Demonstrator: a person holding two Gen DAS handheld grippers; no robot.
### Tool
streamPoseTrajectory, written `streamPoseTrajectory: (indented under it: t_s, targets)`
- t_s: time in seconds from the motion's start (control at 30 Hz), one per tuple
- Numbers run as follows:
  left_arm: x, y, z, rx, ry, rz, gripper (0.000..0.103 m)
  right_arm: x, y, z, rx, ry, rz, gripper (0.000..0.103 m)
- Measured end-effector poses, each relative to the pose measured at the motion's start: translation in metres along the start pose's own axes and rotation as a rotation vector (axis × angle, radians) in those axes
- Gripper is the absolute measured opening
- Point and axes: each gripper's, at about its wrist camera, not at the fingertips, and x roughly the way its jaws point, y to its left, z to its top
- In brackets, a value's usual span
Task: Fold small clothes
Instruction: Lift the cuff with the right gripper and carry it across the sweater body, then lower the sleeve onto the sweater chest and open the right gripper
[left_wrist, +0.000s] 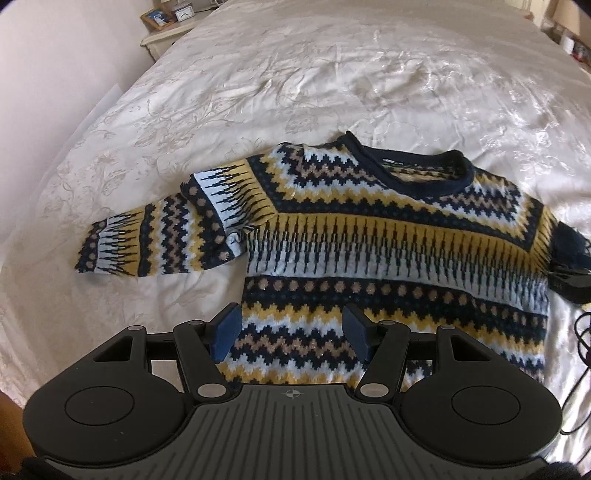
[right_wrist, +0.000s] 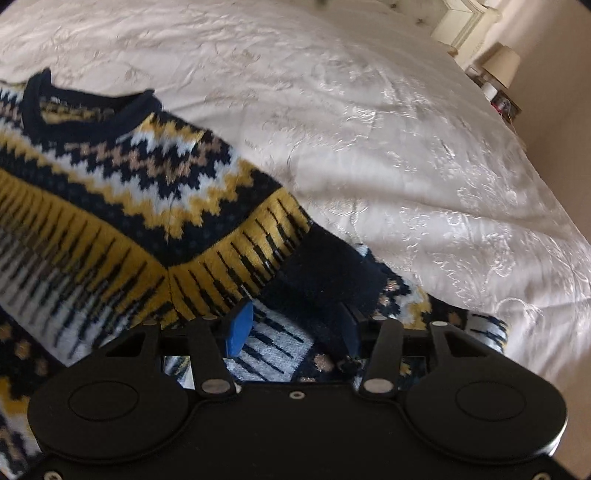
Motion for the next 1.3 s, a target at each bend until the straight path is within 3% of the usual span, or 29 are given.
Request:
streamPoseTrajectory:
  t_s: [0.1,0.3,0.33,0.37,0.5,0.9,1.13,1.3]
  targets:
    - [0.002,-0.008,0.004,0.009,0.014,0.011,0.059,0.007,0.001,0.001,-0.024,-0.018,-0.019,0.055]
    - [0.004,-0.025,0.01,0.039,0.021,0.008,0.059,0.016,-0.017,0.005,0.011,-0.014,0.007,0.037]
    - [0.005,-0.028,0.011,0.043,0.023,0.005,0.059,0.018,-0.021,0.005,0.014,-0.007,0.007,0.031]
    - [0.005,-0.03,0.011,0.047,0.023,0.002,0.059,0.019,-0.024,0.004,0.02,-0.003,0.009,0.012]
    - [0.003,-0.036,0.012,0.061,0.013,-0.007,0.059,0.008,-0.05,0.0,0.145,-0.026,0.093,0.012]
    - [-0.002,-0.015,0.007,0.01,-0.013,-0.041,0.059,-0.064,-0.098,0.012,0.43,-0.129,0.169,0.012]
    - [-0.001,0.019,0.001,-0.045,-0.046,-0.073,0.059,-0.11,-0.074,0.056,0.458,-0.224,0.285,0.012]
    - [0.001,0.054,-0.007,-0.097,-0.056,-0.079,0.059,-0.141,-0.025,0.106,0.424,-0.296,0.399,0.012]
